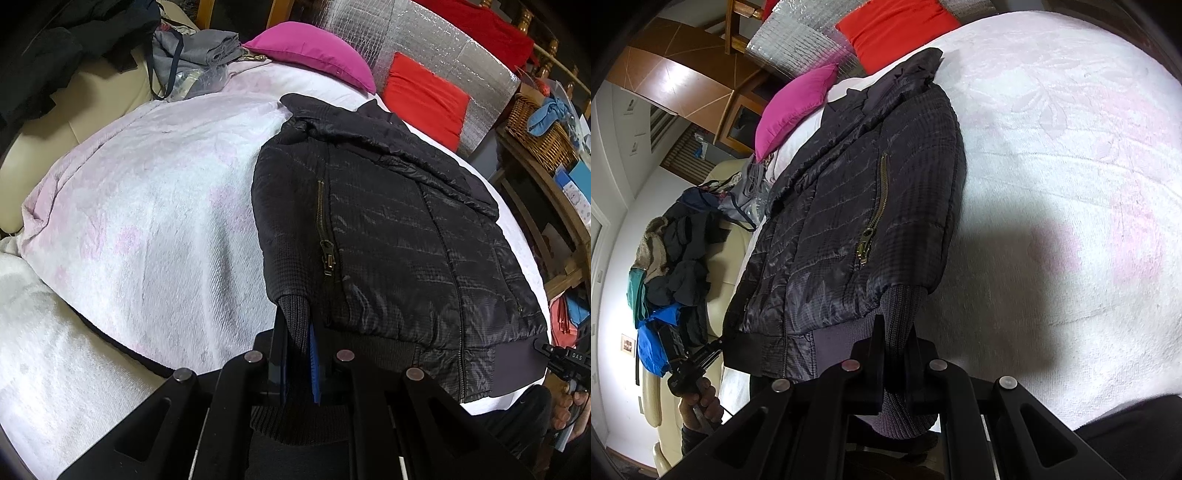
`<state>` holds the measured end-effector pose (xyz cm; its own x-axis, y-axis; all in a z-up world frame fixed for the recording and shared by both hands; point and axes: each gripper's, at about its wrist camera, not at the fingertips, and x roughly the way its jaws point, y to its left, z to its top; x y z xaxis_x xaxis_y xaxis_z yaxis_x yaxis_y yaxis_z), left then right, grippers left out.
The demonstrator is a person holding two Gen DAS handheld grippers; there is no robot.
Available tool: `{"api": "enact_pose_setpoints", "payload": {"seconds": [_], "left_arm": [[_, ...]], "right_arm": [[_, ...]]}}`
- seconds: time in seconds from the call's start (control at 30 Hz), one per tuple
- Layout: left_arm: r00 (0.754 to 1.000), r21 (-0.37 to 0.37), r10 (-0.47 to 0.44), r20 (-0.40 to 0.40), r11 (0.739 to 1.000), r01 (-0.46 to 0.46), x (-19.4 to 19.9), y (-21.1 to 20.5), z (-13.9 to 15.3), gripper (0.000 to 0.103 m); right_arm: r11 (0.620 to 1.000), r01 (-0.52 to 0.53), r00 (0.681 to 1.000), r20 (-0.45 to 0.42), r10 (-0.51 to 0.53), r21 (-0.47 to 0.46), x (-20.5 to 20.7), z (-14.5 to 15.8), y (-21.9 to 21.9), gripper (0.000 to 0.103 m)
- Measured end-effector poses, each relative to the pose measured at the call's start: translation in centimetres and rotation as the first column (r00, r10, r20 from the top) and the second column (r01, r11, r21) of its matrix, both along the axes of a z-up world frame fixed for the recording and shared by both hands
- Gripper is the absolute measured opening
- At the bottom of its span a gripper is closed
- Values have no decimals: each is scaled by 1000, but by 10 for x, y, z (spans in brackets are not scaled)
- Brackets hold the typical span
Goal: Fold large clothes
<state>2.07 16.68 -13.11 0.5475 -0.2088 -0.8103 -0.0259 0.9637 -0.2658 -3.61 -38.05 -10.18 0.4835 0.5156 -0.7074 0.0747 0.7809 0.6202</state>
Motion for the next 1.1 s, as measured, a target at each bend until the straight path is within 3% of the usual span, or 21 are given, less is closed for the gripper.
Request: {"api": "enact_pose_setpoints", "payload": {"seconds": [0.47,1.1], "left_arm": [[1000,-2,-4,9,1000,5,-1,0,-3,10],[1000,2,-7,10,1000,7,-2,1,-3,10]], "right_arm": [[999,22,999,-45,-21,28,2,-8,0,8],[999,18,999,-29,-17,34,0,-9,0,8]]}}
